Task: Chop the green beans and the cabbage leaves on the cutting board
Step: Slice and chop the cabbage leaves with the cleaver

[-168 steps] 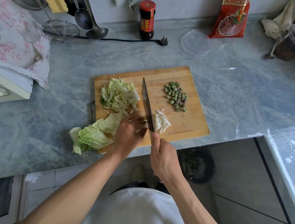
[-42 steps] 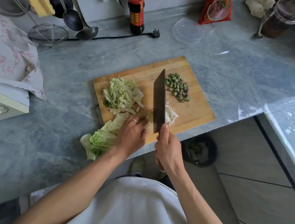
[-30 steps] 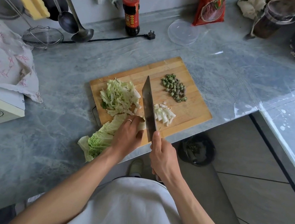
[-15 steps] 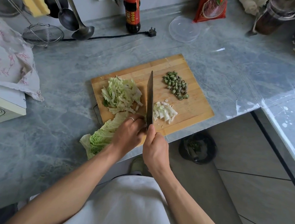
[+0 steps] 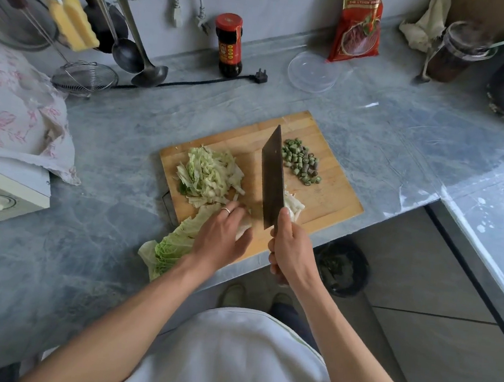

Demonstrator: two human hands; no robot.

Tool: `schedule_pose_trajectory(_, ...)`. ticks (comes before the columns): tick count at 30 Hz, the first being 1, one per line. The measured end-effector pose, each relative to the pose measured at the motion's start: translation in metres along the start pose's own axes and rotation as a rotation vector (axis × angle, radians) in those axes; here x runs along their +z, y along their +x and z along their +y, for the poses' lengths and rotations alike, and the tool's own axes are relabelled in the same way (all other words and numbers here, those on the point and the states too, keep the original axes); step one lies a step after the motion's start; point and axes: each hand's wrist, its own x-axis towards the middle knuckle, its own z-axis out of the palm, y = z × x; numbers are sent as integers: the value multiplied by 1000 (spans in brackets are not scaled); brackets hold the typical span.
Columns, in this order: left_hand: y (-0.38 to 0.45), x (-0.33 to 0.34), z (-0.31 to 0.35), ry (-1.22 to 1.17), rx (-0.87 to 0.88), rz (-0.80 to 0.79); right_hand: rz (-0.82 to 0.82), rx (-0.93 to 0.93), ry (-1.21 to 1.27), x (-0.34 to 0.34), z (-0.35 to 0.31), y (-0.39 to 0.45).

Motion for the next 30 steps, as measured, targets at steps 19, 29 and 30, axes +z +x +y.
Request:
schedule_pose_trajectory(19, 31, -31, 31, 210, -216, -284, -144, -59, -38, -66, 8, -2)
schedule_pose_trajectory(29, 27, -48, 40, 80, -434, -336, -311, 6, -23, -66, 18, 5)
schedule_pose_trajectory(30, 28, -50, 41, 92, -439, -357, -308, 11, -28, -68, 19, 8)
